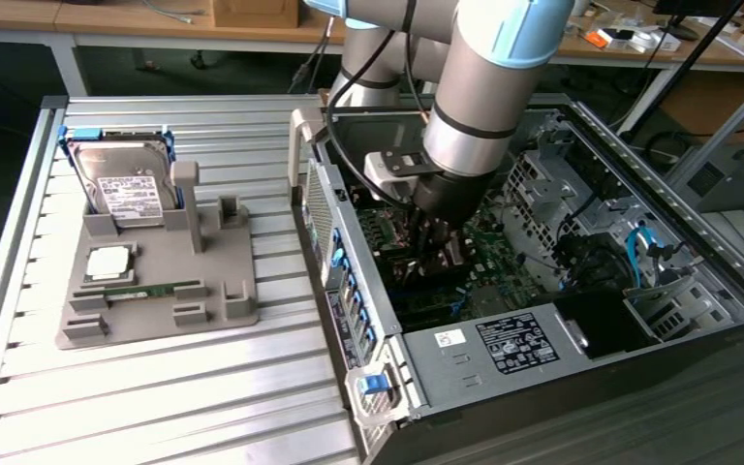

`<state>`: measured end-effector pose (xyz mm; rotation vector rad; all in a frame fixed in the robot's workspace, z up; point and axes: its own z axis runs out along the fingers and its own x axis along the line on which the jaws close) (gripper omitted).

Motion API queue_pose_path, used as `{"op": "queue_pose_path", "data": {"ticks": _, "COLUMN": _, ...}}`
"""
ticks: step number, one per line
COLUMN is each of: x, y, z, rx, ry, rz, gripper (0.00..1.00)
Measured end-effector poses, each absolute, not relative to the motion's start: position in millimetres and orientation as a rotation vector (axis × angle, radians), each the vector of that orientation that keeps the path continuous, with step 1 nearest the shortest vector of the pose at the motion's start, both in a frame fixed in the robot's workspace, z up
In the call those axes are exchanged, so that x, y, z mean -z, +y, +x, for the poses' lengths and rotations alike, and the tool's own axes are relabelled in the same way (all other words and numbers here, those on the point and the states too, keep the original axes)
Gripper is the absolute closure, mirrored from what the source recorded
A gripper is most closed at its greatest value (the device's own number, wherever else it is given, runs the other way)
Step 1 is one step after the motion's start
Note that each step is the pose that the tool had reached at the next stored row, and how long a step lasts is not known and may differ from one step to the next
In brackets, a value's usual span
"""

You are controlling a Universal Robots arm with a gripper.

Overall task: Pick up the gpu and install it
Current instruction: 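Insert the gpu into the slot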

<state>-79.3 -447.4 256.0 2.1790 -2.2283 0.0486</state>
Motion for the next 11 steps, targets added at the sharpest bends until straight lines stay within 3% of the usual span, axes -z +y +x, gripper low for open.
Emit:
{"op": "queue_pose_path", "data": {"ticks": 1, "x": -256, "y": -447, "z": -79, "rx": -0.049, "ry": -2.228, "rz": 2.179, "gripper": 0.66}}
{"op": "queue_pose_path", "data": {"ticks": 6, "x": -257, "y": -448, "z": -79, "rx": -0.049, "ry": -2.228, "rz": 2.179, "gripper": 0.66}}
{"op": "queue_pose_path", "data": {"ticks": 11, "x": -278, "y": -447, "z": -80, "rx": -0.050, "ry": -2.229, "rz": 2.180, "gripper": 0.66}}
